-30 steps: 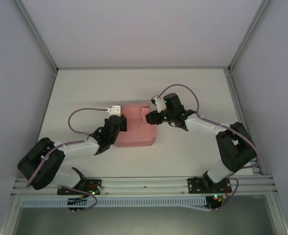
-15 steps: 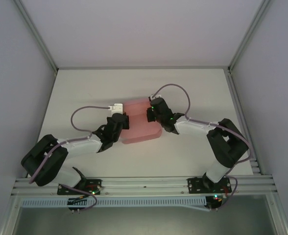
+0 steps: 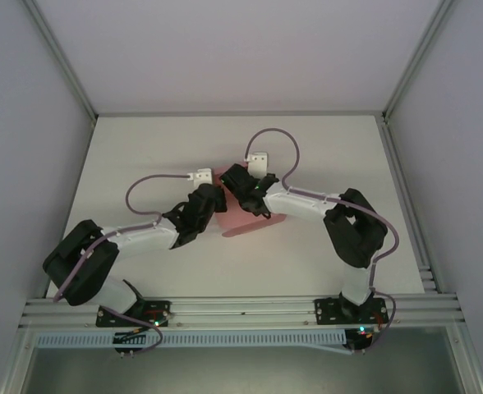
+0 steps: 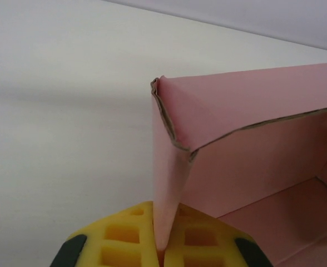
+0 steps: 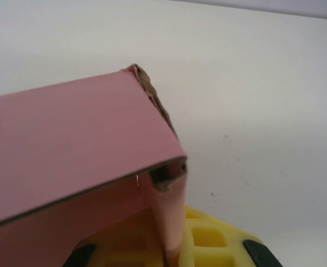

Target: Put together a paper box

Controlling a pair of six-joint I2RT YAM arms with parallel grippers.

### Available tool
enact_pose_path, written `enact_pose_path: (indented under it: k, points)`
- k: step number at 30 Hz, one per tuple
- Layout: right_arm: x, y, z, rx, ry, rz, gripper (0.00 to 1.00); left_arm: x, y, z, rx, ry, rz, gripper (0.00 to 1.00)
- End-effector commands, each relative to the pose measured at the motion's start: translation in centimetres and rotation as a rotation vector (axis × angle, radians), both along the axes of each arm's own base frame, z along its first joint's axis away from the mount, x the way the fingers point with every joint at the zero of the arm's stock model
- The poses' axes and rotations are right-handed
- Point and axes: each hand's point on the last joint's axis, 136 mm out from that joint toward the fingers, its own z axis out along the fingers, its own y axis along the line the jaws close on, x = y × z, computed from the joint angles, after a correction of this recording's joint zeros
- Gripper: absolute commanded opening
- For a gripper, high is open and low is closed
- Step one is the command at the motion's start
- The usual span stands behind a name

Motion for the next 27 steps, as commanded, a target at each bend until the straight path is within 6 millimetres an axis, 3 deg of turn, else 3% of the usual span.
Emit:
enact_pose_path:
  k: [1, 3, 6, 10, 13, 14, 16, 20, 24, 27]
  points:
    - [0.3, -10.6, 2.0, -0.389, -0.108, -0.275, 0.06, 0.1, 4.8, -1.4, 0.116, 0.031, 0.179, 0.00]
    - [0.7, -9.1, 0.8, -0.288, -0.086, -0.191, 0.12, 0.1, 4.3, -1.4, 0.111, 0.034, 0.156, 0.00]
    - [0.8, -4.1, -0.7, 0.006, -0.058, 0.096, 0.21, 0.2, 3.7, -1.5, 0.116, 0.030, 0.123, 0.00]
    - [-1.5, 2.4, 1.4, 0.306, -0.055, 0.474, 0.74, 0.5, 2.9, -1.4, 0.128, 0.025, 0.079, 0.00]
    - [-3.7, 4.7, 3.3, 0.421, -0.026, 0.636, 0.94, 0.8, 2.2, -1.3, 0.152, 0.026, 0.047, 0.00]
    - [-4.2, 4.8, 3.6, 0.443, -0.016, 0.652, 0.99, 0.9, 2.1, -1.3, 0.156, 0.028, 0.040, 0.00]
    - [-4.7, 4.3, 4.0, 0.452, -0.007, 0.643, 1.00, 0.9, 1.8, -1.2, 0.185, 0.020, 0.009, 0.00]
    - [-4.6, 0.8, 4.8, 0.533, -0.033, 0.487, 1.00, 1.4, 0.7, -0.7, 0.316, 0.010, -0.181, 0.00]
    - [-4.7, -3.7, 4.6, 0.751, 0.011, 0.303, 1.00, 2.3, 0.3, 0.2, 0.537, 0.014, -0.380, 0.00]
    - [-5.2, -7.5, 3.3, 0.793, 0.061, 0.155, 1.00, -0.2, -2.2, -0.2, 0.630, 0.041, -0.775, 0.00]
